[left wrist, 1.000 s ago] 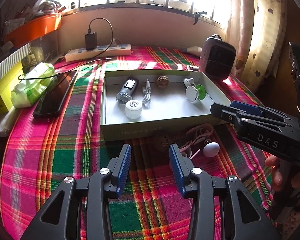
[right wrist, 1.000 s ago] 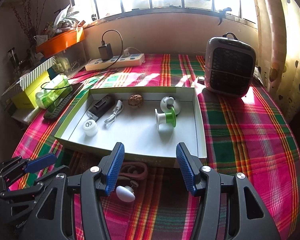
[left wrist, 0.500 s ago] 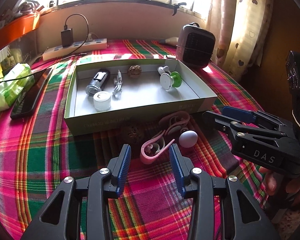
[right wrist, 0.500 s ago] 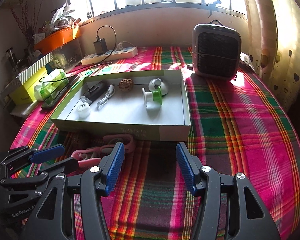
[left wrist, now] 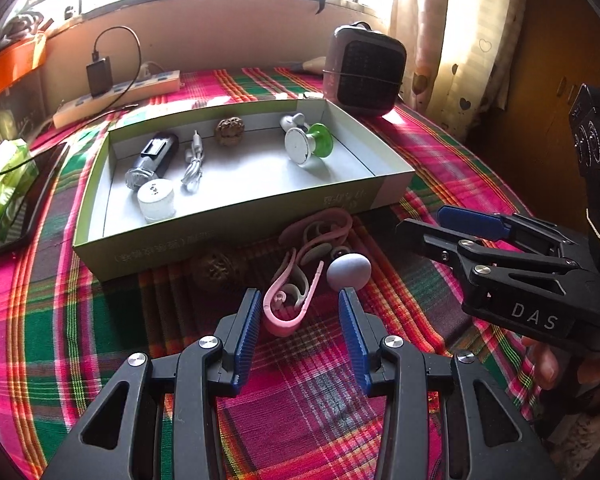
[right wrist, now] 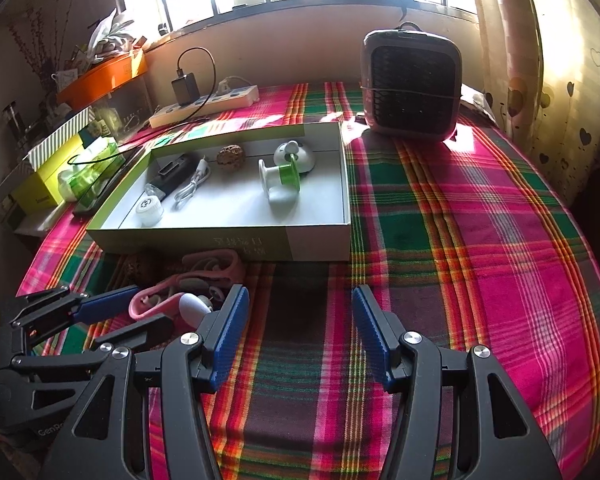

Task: Organize objects
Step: 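Withdraw both grippers from the box toward the pink items, then lower left gripper onto the pink earhook and close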

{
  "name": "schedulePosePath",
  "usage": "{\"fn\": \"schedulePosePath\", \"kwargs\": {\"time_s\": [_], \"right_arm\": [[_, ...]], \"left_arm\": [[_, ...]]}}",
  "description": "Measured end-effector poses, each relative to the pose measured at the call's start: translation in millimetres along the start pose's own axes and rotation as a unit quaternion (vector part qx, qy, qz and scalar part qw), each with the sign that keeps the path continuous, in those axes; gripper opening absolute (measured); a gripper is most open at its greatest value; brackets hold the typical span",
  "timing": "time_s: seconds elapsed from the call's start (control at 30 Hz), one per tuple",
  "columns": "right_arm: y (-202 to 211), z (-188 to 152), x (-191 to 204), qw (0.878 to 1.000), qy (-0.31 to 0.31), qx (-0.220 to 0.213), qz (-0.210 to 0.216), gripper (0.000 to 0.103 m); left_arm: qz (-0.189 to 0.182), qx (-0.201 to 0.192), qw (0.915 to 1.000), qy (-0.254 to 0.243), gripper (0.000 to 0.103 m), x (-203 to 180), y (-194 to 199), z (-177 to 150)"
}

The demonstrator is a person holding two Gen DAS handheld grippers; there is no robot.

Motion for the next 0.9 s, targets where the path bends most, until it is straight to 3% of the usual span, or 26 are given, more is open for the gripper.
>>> {"fn": "schedulePosePath", "kwargs": {"time_s": [0.4, 0.53, 0.9], "right_arm": [[-3.1, -3.1, 0.0, 1.000, -0.001, 0.007, 0.000, 0.055], [-4.6, -3.8, 0.6, 1.000, 0.000, 0.009, 0.001, 0.055], [-5.1, -5.7, 10.8, 1.000, 0.005, 0.013, 0.009, 0.055]], "left_arm": [[0.010, 0.005, 0.9999, -0.012, 0.038, 0.2, -11.1, 6.9], [0.011, 0.003, 0.9999, -0.005, 0.024, 3.1, -10.1, 7.1], [0.020, -0.003, 0.9997, 0.017, 0.023, 10.6, -3.7, 2.2]]}}
Point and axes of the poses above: each gripper's, at about its wrist camera, not at the fingertips, and y roughly against the way its jaws point, x to its left, z to its top, the point moved 9 cm from there along -y, roughly the way its jaws point, and after that the axes turned 5 degrees about -y, right-handed, at the moved point
